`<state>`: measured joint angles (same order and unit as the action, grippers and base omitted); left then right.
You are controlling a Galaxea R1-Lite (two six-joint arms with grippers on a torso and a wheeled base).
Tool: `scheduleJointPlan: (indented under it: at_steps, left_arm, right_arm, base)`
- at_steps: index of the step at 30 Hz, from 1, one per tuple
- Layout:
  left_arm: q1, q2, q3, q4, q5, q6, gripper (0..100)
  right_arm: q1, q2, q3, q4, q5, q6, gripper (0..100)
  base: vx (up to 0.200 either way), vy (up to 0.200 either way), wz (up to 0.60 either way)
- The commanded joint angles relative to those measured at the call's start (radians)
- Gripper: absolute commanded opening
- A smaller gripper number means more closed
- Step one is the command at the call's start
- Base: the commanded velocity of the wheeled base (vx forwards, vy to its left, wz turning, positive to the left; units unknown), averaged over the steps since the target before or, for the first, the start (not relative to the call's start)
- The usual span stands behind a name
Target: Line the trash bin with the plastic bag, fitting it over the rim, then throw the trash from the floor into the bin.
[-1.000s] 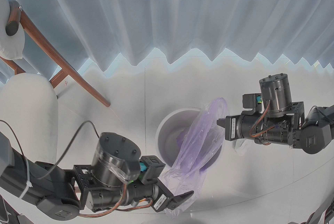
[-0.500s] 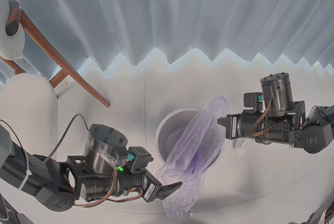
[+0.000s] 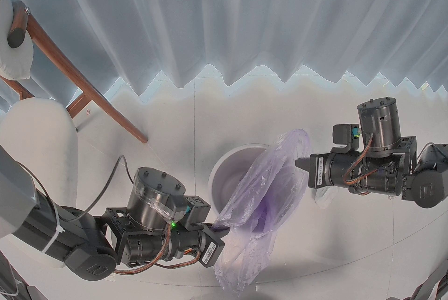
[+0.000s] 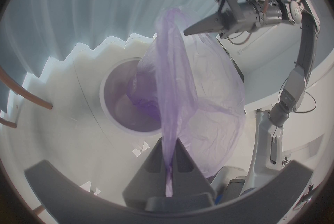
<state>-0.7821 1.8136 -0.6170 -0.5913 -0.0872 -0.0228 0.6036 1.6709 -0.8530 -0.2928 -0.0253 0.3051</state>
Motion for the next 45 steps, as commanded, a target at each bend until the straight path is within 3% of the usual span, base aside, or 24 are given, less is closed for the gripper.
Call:
scheduleJointPlan:
  at_steps: [1,5,6,9,14,15,16,21,24,29,36,40,45]
  left_arm:
    - [0.006,-0.022,-0.029,-0.004,0.003,-0.020,0]
    - [0.040,-0.039,0.005,-0.091,-0.005,-0.114,0]
    - [0.038,-0.040,0.043,-0.173,-0.019,-0.206,0]
    - [0.018,-0.028,0.099,-0.344,-0.029,-0.339,0]
    - [-0.028,0.053,0.203,-0.637,-0.025,-0.434,0]
    - [-0.028,0.053,0.203,-0.637,-0.025,-0.434,0]
    - [-0.028,0.105,0.229,-0.746,-0.022,-0.496,0]
    - [-0.035,0.191,0.224,-0.926,0.064,-0.686,0]
    - [-0.005,0.222,0.178,-0.932,0.095,-0.761,0]
    - [0.041,0.214,0.120,-0.898,0.063,-0.778,0]
    - [0.083,0.165,-0.058,-0.664,0.004,-0.826,0]
    - [0.089,0.171,-0.208,-0.556,-0.009,-0.905,0]
    - [0.123,0.207,-0.365,-0.375,-0.016,-0.904,0]
  right_arm:
    - [-0.012,-0.043,0.043,0.000,0.016,0.000,0]
    - [-0.013,-0.060,0.081,0.000,0.035,-0.001,0]
    - [-0.013,-0.062,0.091,0.000,0.045,0.000,0]
    - [-0.019,-0.056,0.104,0.000,0.054,0.002,0]
    - [-0.050,-0.028,0.106,-0.002,0.068,0.005,0]
    - [-0.050,-0.028,0.106,-0.002,0.068,0.005,0]
    - [-0.061,-0.016,0.094,-0.002,0.077,0.014,0]
    - [-0.096,0.026,0.023,-0.002,0.117,0.100,0]
    - [-0.128,0.055,-0.051,-0.002,0.148,0.150,0]
    - [-0.182,0.104,-0.152,0.000,0.193,0.167,0]
    - [-0.249,0.245,-0.336,0.004,0.235,0.167,0]
    - [-0.258,0.329,-0.449,0.009,0.255,0.167,0]
    - [-0.272,0.405,-0.546,0.011,0.258,0.166,0]
  base:
    - [0.000,0.000,0.00]
    - [0.000,0.000,0.00]
    - [0.000,0.000,0.00]
    - [0.000,0.000,0.00]
    - [0.000,0.000,0.00]
    - [0.000,0.000,0.00]
    - [0.000,0.000,0.00]
    - [0.000,0.000,0.00]
    - [0.000,0.000,0.00]
    - [0.000,0.000,0.00]
    - [0.000,0.000,0.00]
    - [0.000,0.000,0.00]
    - [0.000,0.000,0.00]
